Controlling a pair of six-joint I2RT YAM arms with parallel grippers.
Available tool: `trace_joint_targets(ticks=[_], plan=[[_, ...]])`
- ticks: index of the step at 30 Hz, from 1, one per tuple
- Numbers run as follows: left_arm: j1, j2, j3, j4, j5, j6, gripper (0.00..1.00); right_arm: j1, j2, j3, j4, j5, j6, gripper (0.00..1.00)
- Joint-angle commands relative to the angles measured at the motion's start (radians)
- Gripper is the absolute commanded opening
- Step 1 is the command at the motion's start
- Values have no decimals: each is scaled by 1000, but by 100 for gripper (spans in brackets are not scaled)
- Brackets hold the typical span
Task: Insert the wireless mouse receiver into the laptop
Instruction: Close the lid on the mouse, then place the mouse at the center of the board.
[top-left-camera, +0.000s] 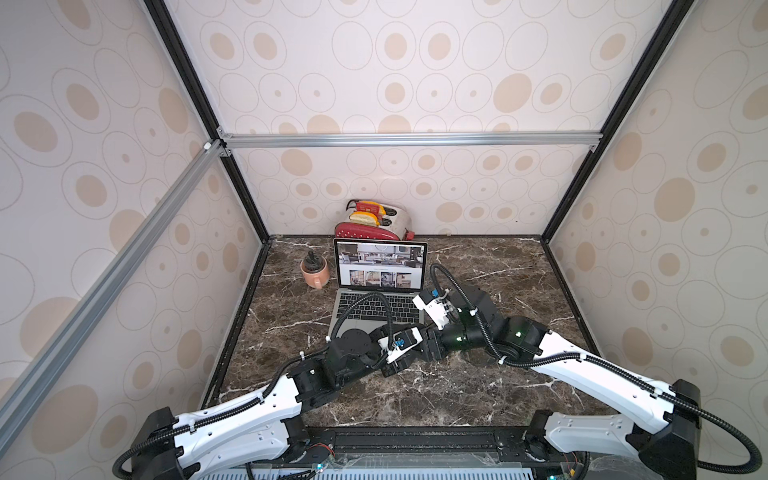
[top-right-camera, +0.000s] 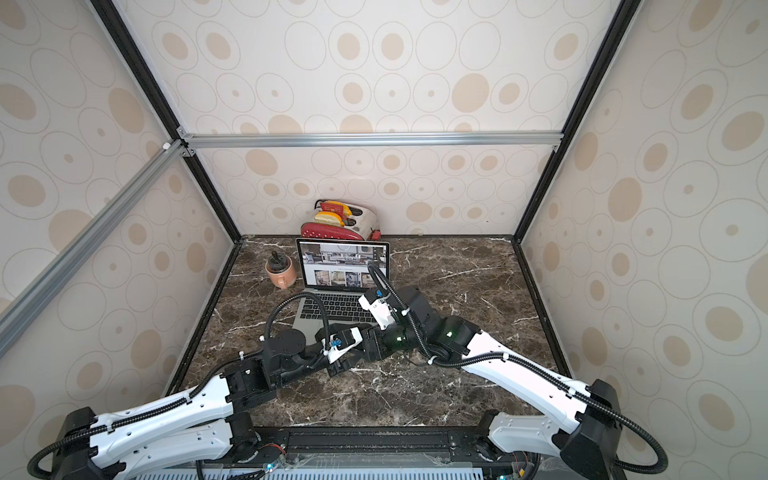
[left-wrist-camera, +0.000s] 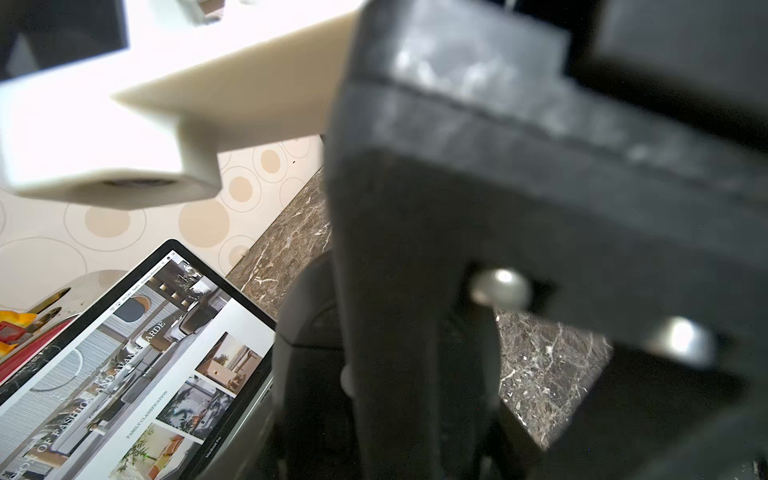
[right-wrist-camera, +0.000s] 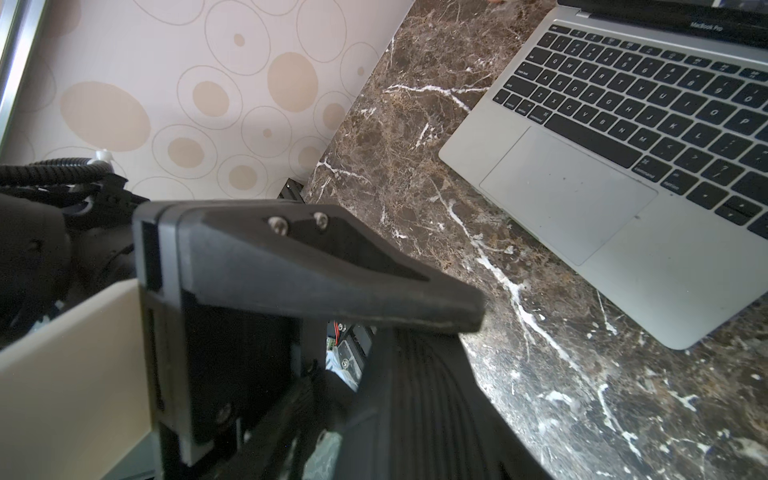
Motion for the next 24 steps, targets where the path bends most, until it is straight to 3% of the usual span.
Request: trace_joint_targets(ticks=[1,13,24], plan=[[4,5,49,34,-25,-14,0,-9,-42,1,-31,-31,-8,55],[4,18,49,31,-25,-12,0,-49,-41,48,-69,-66,-34,61],[3,15,51,25,-8,-15,0,-72,-2,45,-32,-69,-34,50]])
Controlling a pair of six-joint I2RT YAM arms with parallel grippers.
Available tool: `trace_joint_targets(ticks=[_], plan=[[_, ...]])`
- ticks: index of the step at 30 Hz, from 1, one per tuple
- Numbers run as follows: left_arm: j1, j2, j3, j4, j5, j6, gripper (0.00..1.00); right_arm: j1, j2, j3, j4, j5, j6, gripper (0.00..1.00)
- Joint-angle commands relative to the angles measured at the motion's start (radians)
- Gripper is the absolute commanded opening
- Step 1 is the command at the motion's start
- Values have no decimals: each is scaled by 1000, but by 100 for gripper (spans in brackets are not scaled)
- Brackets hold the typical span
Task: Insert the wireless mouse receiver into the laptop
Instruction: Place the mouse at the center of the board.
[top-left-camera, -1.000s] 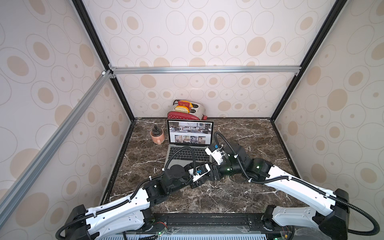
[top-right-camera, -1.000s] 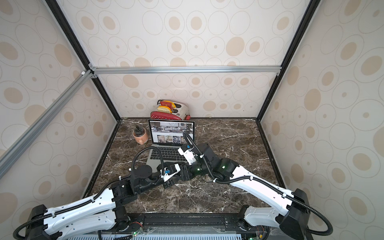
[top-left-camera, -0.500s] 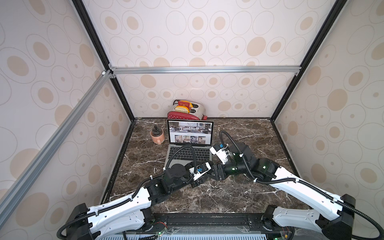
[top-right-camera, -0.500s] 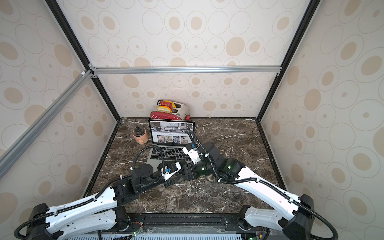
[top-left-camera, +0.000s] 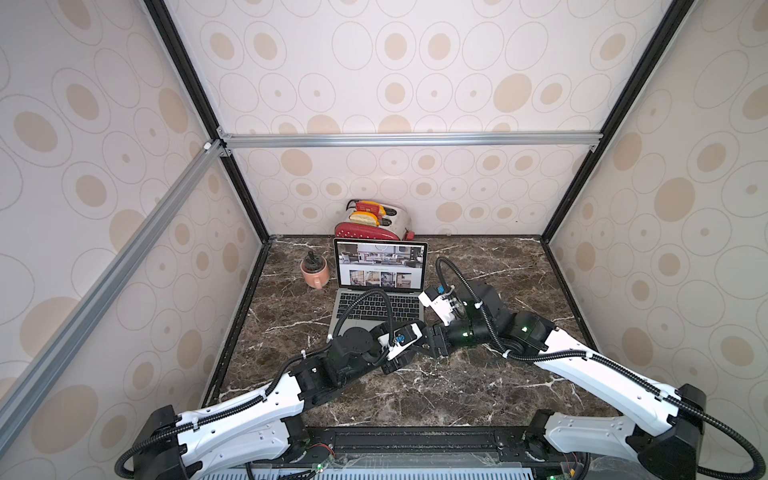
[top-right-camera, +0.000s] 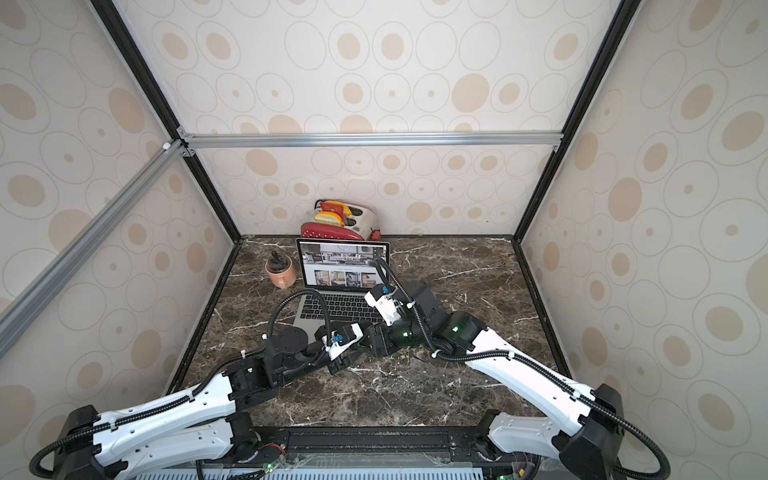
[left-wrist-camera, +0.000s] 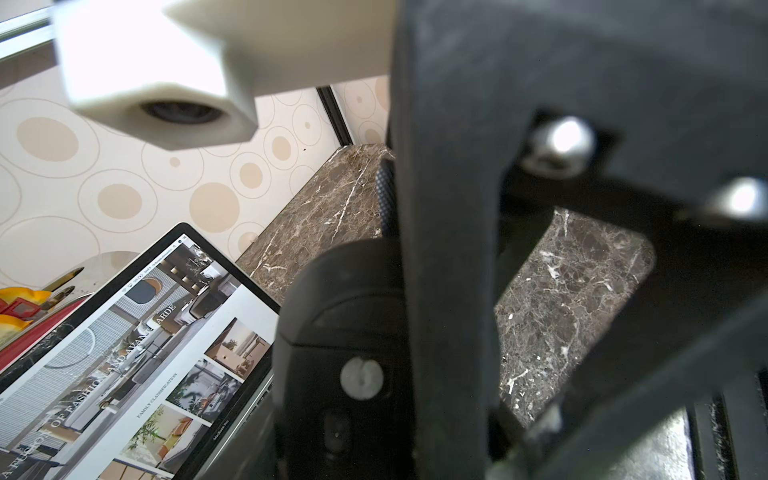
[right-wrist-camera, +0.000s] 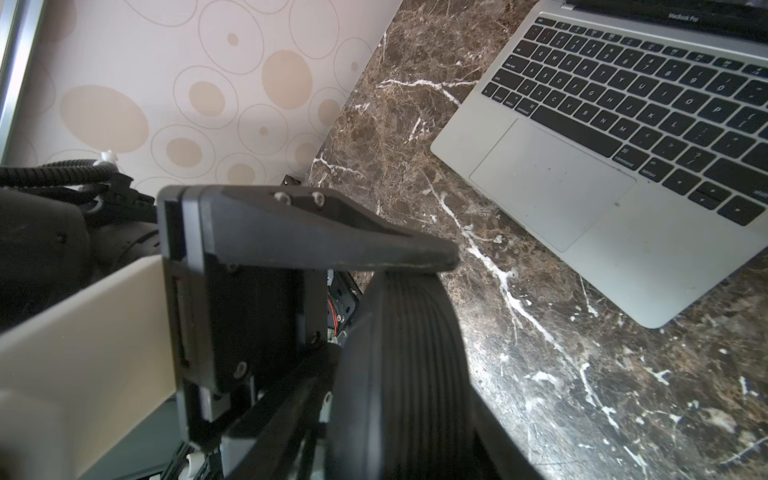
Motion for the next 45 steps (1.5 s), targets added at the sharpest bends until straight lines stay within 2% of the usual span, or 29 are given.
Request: trace_joint_targets(ticks=[1,8,15,17,18,19,21,22,29,34,39,45], plan=[[1,0,46,25,13,-7,0,-14,2,17,38,-19,-7,49],[1,0,47,20,14,-8,0,-26,19,21,62,-24,3,41],[1,14,52,17,4,-10,0,-26,29,27,49,-19,12,24],[1,22,60,11,-4,-10,0,-26,29,38,15,5,11,21],[1,25,63,7,-9,-10,9,-26,26,41,-6,20,10,20],[1,26,64,5,-12,-10,29,-26,24,47,-29,39,7,19],[1,20,63,5,-46,-22,85,-36,25,69,-116,97,-8,17],[1,13,62,5,-68,-32,98,-48,26,80,-165,118,-19,16],[3,-61,72,-115,-169,-120,99,-140,60,156,-548,435,-144,13],[7,-125,57,-166,-234,-180,99,-141,178,172,-727,714,-135,13],[20,-172,47,-209,-264,-214,99,-141,237,153,-756,865,-116,13],[21,-221,26,-225,-297,-233,99,-127,305,85,-686,934,-90,13]])
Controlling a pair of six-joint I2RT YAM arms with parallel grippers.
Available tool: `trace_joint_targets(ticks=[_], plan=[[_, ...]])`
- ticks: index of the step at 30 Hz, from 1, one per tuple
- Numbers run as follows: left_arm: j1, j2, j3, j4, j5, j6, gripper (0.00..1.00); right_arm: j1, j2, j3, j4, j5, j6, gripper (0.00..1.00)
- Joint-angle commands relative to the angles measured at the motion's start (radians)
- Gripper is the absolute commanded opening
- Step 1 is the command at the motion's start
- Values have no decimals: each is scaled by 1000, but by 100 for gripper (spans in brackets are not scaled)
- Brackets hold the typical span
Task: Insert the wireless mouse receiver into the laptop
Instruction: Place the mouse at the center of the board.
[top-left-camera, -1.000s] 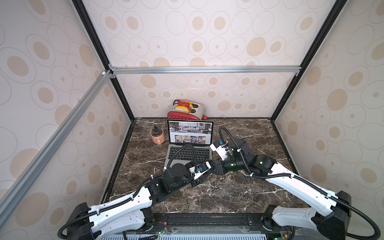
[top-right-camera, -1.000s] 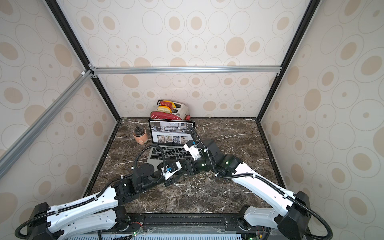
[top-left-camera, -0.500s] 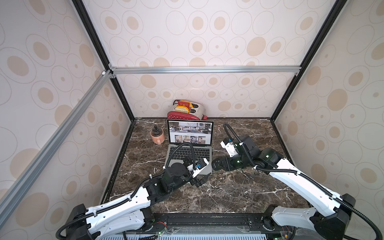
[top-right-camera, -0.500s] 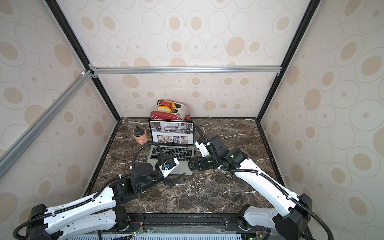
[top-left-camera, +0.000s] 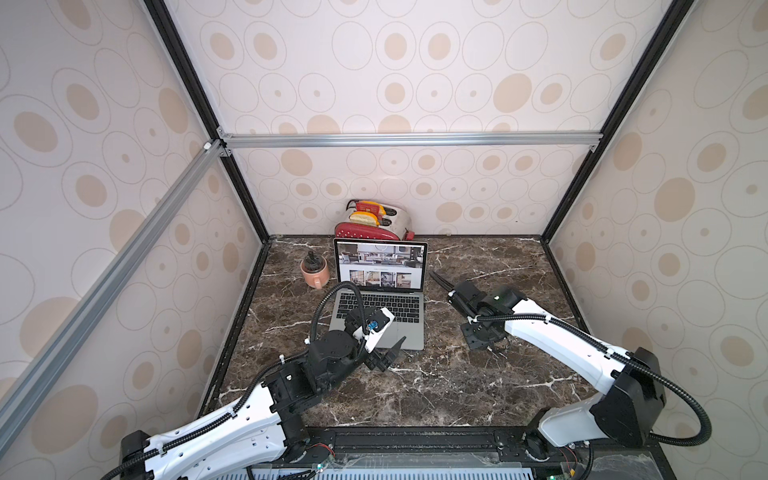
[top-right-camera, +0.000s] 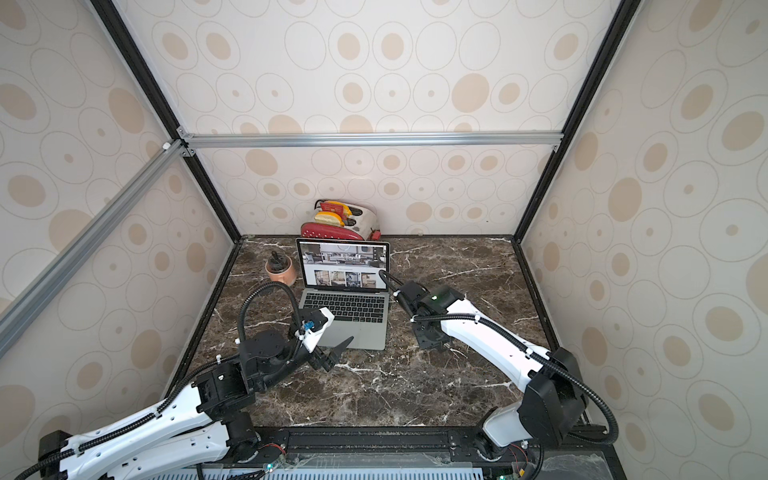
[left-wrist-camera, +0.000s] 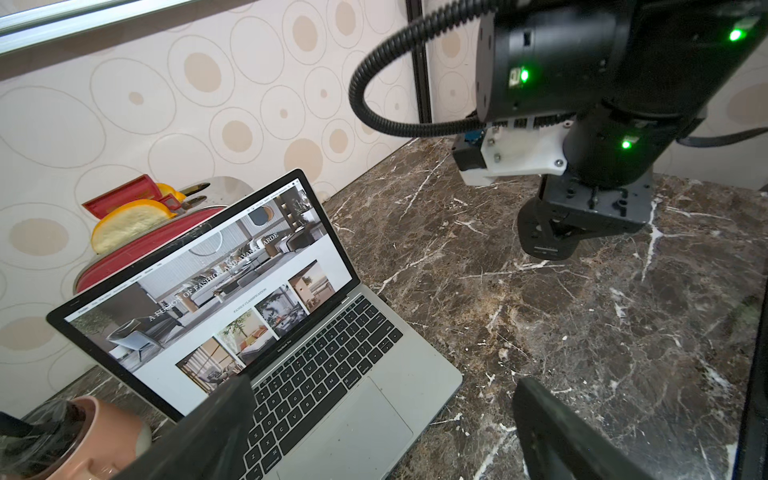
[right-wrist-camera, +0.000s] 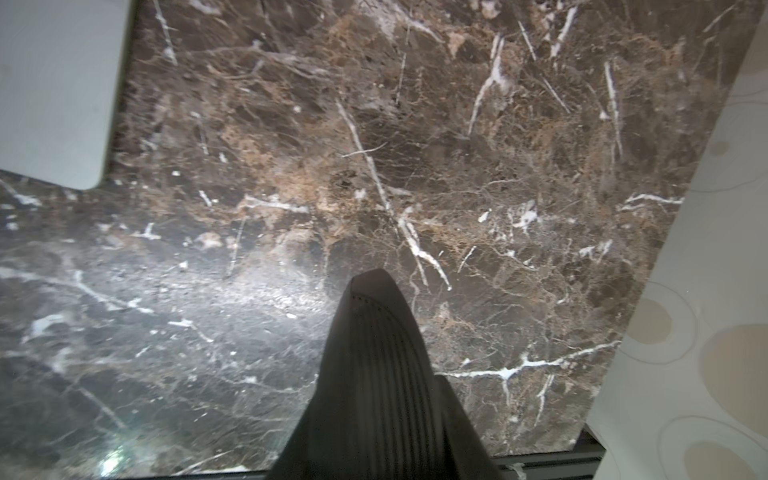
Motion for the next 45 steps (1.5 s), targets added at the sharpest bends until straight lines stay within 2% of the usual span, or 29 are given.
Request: trace_joint_targets(ticks=[1,13,21,26,32,45], plan=[[6,-33,-8,-25,-40,-35,99,13,51,-48,19,92,25,13],[6,-77,-28,-38,-54,-41,99,89,252,-72,134,233,78,13],[6,-90,-36,-36,-74,-32,99,145,307,-123,205,236,124,16],[6,-89,-37,-33,-77,-26,99,191,321,-143,226,216,154,25],[6,-85,-36,-33,-79,-17,99,230,303,-170,262,171,149,48],[7,-101,-35,-51,-90,-9,99,245,175,-259,416,-6,124,65]])
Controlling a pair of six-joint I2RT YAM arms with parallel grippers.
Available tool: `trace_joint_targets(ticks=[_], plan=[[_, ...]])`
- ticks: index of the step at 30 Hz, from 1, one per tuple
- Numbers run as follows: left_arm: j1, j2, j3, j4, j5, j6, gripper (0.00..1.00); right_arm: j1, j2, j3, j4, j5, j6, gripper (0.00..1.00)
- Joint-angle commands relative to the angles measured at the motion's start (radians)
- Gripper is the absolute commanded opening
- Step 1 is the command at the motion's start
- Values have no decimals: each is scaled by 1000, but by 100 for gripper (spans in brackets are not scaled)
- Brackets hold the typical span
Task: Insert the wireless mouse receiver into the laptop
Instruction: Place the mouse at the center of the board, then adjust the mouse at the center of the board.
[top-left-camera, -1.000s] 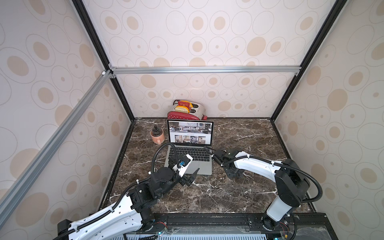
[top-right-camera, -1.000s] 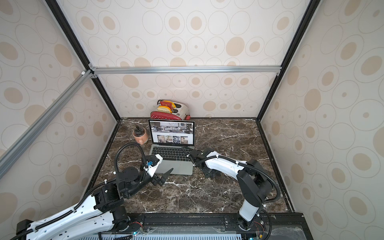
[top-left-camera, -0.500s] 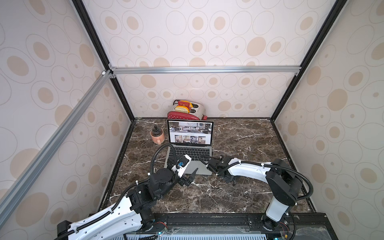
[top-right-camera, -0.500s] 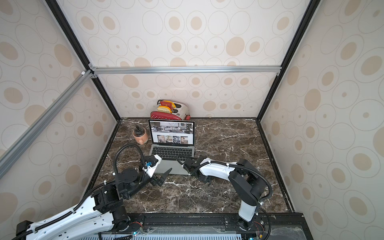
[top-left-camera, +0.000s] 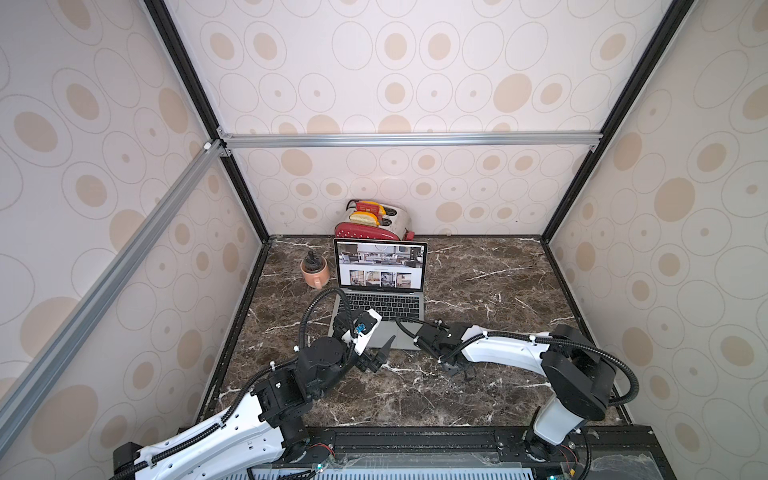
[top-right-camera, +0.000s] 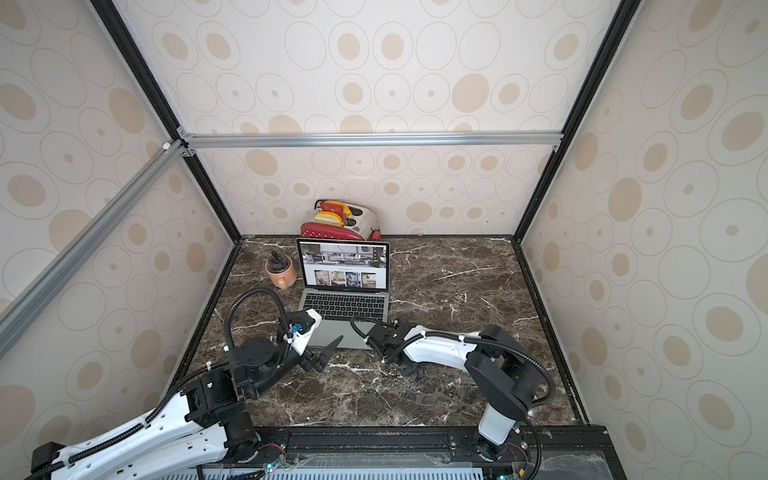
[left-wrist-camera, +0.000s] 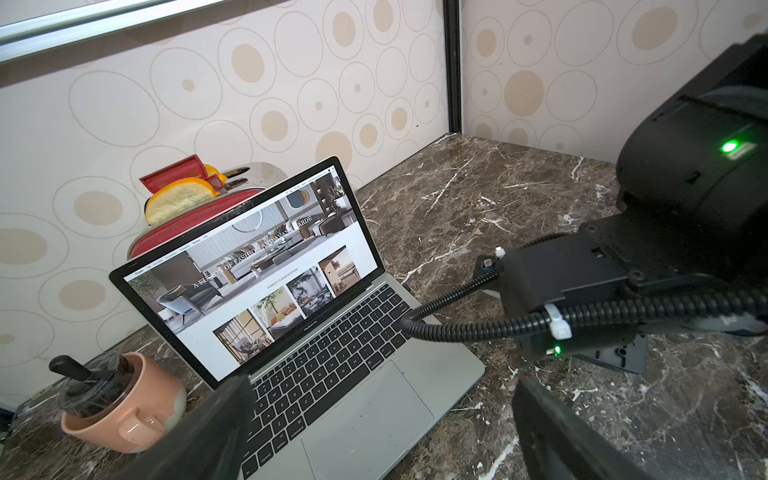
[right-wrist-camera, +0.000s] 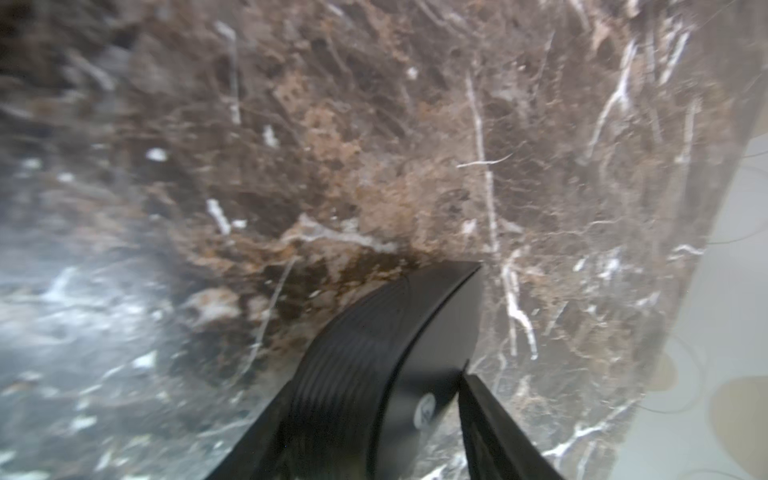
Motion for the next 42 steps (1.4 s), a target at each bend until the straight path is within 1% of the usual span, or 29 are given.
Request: trace_joint_targets(ticks=[1,4,7,10,13,16,19,21,24,27,31,38,42], plan=[[7,-12,7,-12,-17,5,99,7,-45,-20,56,-126,11,66],[5,-18,7,-16,-16,4,99,8,-80,-27,86,-172,5,70],[6,-21,6,-20,-14,2,99,8,-119,-21,86,-206,14,71],[6,-22,5,-21,-10,-5,99,8,-212,-28,88,-240,47,71],[5,-20,5,-20,-10,-10,99,5,-323,-63,88,-270,109,72],[5,-17,5,-20,-12,-14,99,-12,-429,-152,119,-349,216,71],[6,-12,4,-18,-11,-17,99,-50,-569,-314,273,-470,318,72],[5,-5,4,-18,-12,-19,99,-100,-664,-409,363,-540,360,76],[7,3,6,-18,-8,-19,99,-171,-744,-491,433,-603,367,83],[6,4,7,-19,-5,-22,99,-239,-731,-517,464,-665,344,87],[5,3,8,-21,-4,-27,99,-326,-656,-521,516,-746,295,88],[5,-1,18,-46,-6,-32,99,-402,-506,-459,528,-809,202,89],[6,-4,17,-51,-8,-35,99,-422,-461,-414,510,-808,153,89]])
